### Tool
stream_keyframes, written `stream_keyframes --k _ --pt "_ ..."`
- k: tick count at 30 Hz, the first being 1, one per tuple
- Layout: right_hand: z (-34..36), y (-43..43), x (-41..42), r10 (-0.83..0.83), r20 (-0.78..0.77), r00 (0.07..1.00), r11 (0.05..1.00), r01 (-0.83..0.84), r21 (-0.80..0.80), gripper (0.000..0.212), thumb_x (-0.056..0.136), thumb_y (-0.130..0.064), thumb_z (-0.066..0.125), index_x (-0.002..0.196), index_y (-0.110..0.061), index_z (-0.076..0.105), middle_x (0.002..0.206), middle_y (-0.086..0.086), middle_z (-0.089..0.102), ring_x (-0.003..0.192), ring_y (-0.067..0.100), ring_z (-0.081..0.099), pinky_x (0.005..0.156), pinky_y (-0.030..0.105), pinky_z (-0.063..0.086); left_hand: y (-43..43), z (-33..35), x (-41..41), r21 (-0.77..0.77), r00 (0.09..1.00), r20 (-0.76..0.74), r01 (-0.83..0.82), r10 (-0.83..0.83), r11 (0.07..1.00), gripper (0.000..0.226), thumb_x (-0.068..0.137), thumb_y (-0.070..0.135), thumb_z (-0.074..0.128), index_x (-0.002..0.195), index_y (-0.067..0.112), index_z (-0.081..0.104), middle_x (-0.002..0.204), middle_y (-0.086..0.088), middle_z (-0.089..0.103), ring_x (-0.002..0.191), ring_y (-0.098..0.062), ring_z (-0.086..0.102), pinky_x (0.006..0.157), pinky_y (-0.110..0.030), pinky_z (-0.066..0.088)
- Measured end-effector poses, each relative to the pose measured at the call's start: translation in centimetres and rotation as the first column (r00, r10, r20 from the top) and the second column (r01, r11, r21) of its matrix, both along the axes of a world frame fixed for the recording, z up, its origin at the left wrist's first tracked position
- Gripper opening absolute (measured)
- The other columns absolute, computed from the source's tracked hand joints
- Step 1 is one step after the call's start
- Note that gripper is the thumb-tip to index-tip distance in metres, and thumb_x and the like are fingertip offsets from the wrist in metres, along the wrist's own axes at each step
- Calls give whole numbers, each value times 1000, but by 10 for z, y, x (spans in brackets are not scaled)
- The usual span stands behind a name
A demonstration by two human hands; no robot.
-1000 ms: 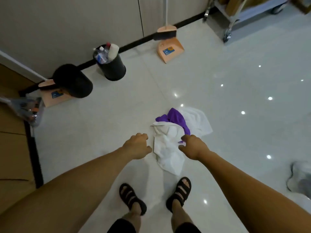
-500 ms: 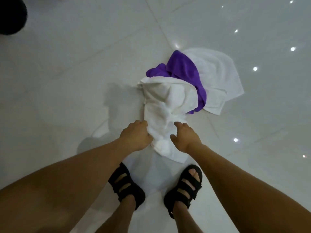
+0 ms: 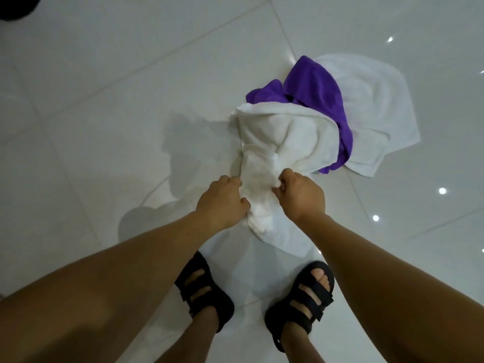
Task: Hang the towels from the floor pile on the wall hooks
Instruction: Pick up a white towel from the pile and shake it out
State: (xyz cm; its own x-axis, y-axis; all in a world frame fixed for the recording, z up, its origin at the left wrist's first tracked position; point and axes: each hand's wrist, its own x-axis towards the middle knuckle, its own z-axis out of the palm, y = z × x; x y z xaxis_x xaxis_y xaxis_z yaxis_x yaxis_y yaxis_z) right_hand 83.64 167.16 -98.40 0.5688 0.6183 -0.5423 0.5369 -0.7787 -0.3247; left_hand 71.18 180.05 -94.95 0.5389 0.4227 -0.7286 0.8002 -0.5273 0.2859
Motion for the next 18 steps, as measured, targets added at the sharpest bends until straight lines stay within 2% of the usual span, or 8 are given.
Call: stream_keyframes --k 2,4,7,10,12,14,15,18 --pt "28 -6 -2 62 60 996 998 -63 14 28 89 -36 61 103 -12 60 102 7 58 93 28 53 71 36 47 1 24 0 3 1000 16 19 -19 1000 54 89 37 54 137 16 42 133 -8 46 119 -26 46 92 -38 43" --pt "63 -7 -3 97 33 995 992 -99 84 26 87 -32 63 100 -10 63 103 7 56 94 29 51 78 38 45 4 55 3 23 997 55 45 -47 999 55 87 36 58 136 16 42 133 -7 45 118 -26 46 90 -36 43" --pt "129 1 -3 93 -224 970 973 -41 225 19 87 -29 61 94 -12 56 80 3 56 77 26 54 69 36 44 9 109 11 12 983 136 120 -120 993 76 81 35 68 145 22 29 146 -4 35 129 -25 37 97 -36 40" --pt "206 12 0 65 -363 929 932 73 354 15 90 -25 59 86 -27 46 71 -13 51 64 7 50 62 25 39 20 174 21 -101 956 198 238 -214 966 93 73 34 76 149 31 22 156 2 17 143 -20 17 112 -38 30" --pt "261 20 6 -7 -397 918 872 200 447 23 90 -26 60 81 -35 41 72 -17 51 66 -1 52 61 13 39 30 219 28 -171 944 239 270 -226 948 71 74 35 76 137 25 45 150 0 33 138 -20 29 110 -39 33" --pt "314 27 15 -63 -391 918 827 267 494 22 90 -30 63 81 -32 43 73 -16 50 66 -4 51 61 11 40 40 267 33 -243 947 287 219 -146 945 42 76 32 73 113 17 61 120 -2 61 110 -21 57 94 -43 48" --pt "339 30 21 -76 -376 923 814 275 511 22 90 -30 64 82 -29 44 73 -15 50 65 -4 50 61 11 39 44 292 35 -274 950 295 189 -105 943 33 79 31 70 106 14 62 107 -2 65 97 -21 61 85 -42 51" --pt "408 37 37 -86 -350 933 810 270 520 22 88 -38 66 82 -32 45 74 -13 55 66 -5 53 59 15 40 58 367 35 -309 934 357 103 15 946 9 79 26 64 80 20 58 81 7 60 76 -12 58 62 -18 44"
